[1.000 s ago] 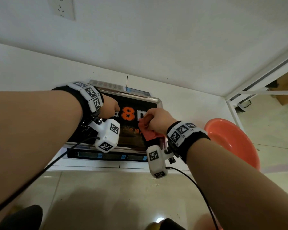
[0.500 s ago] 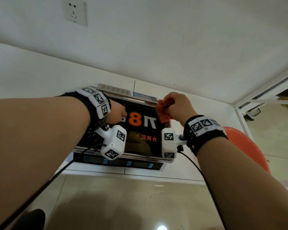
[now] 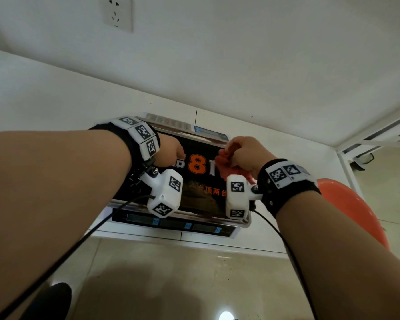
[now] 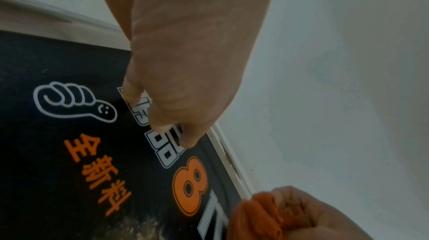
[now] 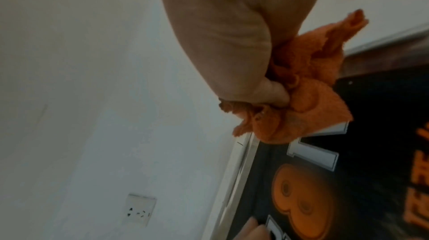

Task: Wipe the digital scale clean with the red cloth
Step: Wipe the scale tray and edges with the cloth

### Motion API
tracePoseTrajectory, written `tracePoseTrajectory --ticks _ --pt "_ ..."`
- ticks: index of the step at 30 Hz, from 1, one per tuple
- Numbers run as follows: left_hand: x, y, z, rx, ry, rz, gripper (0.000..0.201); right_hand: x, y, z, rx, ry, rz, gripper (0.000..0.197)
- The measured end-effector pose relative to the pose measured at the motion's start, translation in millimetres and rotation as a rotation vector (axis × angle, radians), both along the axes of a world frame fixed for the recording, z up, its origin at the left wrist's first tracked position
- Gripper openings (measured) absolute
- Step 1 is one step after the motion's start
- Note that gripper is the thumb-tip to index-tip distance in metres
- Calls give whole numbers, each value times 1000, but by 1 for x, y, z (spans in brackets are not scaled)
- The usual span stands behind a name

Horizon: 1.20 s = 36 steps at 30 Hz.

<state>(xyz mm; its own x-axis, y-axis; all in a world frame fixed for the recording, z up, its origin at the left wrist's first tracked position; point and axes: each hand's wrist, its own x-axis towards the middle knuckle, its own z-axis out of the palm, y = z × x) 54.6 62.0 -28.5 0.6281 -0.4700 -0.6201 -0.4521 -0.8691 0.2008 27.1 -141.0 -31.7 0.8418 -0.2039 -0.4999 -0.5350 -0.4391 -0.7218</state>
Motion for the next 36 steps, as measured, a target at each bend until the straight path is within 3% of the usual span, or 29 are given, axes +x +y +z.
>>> tracePoseTrajectory --ticks 2,7,12,14,20,26,30,36 --pt "2 8 2 -101 19 96 52 5 -8 -5 -38 -22 -45 34" --pt "1 19 10 -154 5 201 48 -3 4 -25 -264 18 165 27" --pt "-3 24 14 -138 -4 201 51 -9 33 -18 -114 202 366 30" --pt "-3 28 14 -134 -1 208 51 -11 32 -7 -69 175 328 36" --pt "-6 38 17 -61 -19 189 48 -1 32 0 -562 -27 399 22" --pt "-9 39 15 3 23 129 50 -16 62 -9 -239 112 499 27" --pt "-13 39 17 17 24 106 50 -15 61 -2 -242 193 575 28" --pt "-18 43 19 40 24 98 52 -4 53 7 -305 7 425 32"
